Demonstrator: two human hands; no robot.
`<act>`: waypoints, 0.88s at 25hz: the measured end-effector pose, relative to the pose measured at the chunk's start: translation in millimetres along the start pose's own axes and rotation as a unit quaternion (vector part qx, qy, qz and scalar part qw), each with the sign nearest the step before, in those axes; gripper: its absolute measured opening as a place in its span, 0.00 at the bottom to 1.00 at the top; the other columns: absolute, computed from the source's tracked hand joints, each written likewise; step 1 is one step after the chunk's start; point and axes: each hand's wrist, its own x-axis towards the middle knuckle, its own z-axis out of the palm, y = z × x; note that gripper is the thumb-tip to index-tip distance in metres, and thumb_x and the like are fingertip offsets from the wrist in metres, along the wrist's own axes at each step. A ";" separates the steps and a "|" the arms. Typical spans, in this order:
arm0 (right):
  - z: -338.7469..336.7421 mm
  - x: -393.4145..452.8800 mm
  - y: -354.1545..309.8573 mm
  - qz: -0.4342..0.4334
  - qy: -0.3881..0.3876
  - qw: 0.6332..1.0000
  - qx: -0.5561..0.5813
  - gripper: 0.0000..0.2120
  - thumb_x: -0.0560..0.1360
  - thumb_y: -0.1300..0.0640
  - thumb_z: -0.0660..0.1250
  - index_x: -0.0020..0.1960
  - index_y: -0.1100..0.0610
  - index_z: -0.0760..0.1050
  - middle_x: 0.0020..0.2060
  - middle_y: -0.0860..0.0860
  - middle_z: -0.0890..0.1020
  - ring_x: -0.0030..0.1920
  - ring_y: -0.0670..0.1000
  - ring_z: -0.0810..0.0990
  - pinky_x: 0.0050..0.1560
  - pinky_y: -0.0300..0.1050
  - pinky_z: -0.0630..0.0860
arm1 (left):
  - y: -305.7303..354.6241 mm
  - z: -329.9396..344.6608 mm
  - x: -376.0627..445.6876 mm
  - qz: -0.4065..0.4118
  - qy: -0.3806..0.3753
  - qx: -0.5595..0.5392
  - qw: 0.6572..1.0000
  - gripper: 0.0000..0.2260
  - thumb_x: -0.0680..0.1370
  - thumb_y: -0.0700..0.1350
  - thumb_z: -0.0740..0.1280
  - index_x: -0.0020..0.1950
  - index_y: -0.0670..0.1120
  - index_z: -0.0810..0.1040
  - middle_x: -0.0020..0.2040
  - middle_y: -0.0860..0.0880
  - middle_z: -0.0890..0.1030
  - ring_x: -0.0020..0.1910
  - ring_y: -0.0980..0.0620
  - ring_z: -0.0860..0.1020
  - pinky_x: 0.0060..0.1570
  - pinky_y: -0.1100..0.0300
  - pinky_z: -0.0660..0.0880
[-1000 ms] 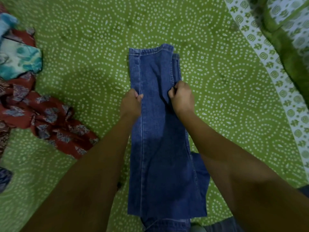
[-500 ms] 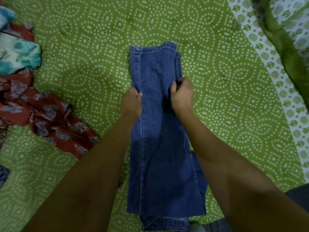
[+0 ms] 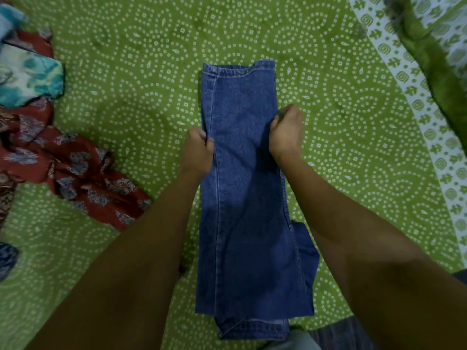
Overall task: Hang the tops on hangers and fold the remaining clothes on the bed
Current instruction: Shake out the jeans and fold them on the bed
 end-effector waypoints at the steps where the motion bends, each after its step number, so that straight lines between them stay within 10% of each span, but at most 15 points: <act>1: -1.4 -12.1 -1.6 0.014 0.022 0.999 0.018 0.18 0.81 0.52 0.56 0.66 0.62 0.66 0.61 0.59 0.72 0.61 0.58 0.71 0.61 0.51 0.65 | 0.2 -0.3 -10.1 -0.010 0.034 0.032 0.999 0.14 0.79 0.50 0.65 0.59 0.44 0.69 0.52 0.45 0.73 0.49 0.50 0.71 0.52 0.56 0.67; 4: -1.8 -75.3 20.5 -0.134 0.014 0.985 -0.104 0.31 0.80 0.38 0.52 0.76 0.55 0.55 0.75 0.56 0.60 0.74 0.57 0.59 0.70 0.58 0.55 | -6.0 3.9 -60.8 -0.049 0.054 0.166 0.983 0.39 0.75 0.68 0.56 0.77 0.44 0.53 0.73 0.41 0.60 0.71 0.42 0.61 0.69 0.46 0.58; 6: -1.1 -104.1 66.5 -0.296 -0.082 0.913 -0.268 0.35 0.78 0.34 0.50 0.79 0.50 0.49 0.78 0.49 0.51 0.77 0.54 0.51 0.72 0.61 0.49 | -29.6 12.1 -104.9 0.132 -0.058 0.322 0.936 0.39 0.76 0.70 0.45 0.79 0.46 0.45 0.79 0.46 0.47 0.77 0.42 0.49 0.73 0.40 0.48; 7: -4.4 -106.7 91.8 -0.288 -0.127 0.891 -0.328 0.36 0.78 0.32 0.47 0.79 0.49 0.44 0.78 0.47 0.45 0.78 0.54 0.45 0.73 0.63 0.44 | -47.7 13.7 -120.3 0.179 -0.103 0.369 0.906 0.38 0.76 0.70 0.40 0.79 0.48 0.43 0.79 0.49 0.42 0.78 0.45 0.45 0.73 0.38 0.45; 9: -15.5 -104.7 123.7 -0.089 -0.175 0.918 -0.345 0.39 0.75 0.29 0.38 0.77 0.50 0.33 0.76 0.48 0.34 0.76 0.57 0.34 0.71 0.66 0.33 | -78.4 9.9 -133.4 0.020 -0.092 0.337 0.937 0.37 0.76 0.69 0.38 0.78 0.48 0.37 0.77 0.49 0.34 0.77 0.46 0.39 0.72 0.38 0.36; 11: -26.4 -106.8 129.8 0.033 -0.158 0.938 -0.306 0.39 0.76 0.32 0.36 0.78 0.55 0.36 0.77 0.54 0.37 0.76 0.60 0.36 0.70 0.66 0.33 | -84.1 -0.4 -141.2 -0.183 -0.036 0.273 0.944 0.37 0.77 0.68 0.41 0.78 0.46 0.38 0.78 0.44 0.38 0.77 0.43 0.40 0.72 0.38 0.41; 15: -46.6 -164.0 114.1 -0.211 -0.061 0.948 -0.229 0.22 0.81 0.43 0.50 0.60 0.56 0.74 0.56 0.57 0.80 0.61 0.56 0.74 0.64 0.56 0.58 | -69.1 -17.4 -188.0 0.022 0.009 0.310 0.950 0.26 0.80 0.62 0.52 0.67 0.43 0.67 0.63 0.42 0.72 0.62 0.42 0.70 0.56 0.43 0.66; 22: -87.6 -259.7 164.0 -0.194 -0.120 0.958 -0.173 0.23 0.77 0.42 0.63 0.62 0.58 0.69 0.58 0.56 0.71 0.55 0.57 0.71 0.54 0.55 0.69 | -96.2 -14.3 -257.8 -0.252 -0.155 -0.024 0.955 0.25 0.78 0.57 0.64 0.62 0.37 0.72 0.56 0.42 0.77 0.55 0.40 0.77 0.47 0.52 0.73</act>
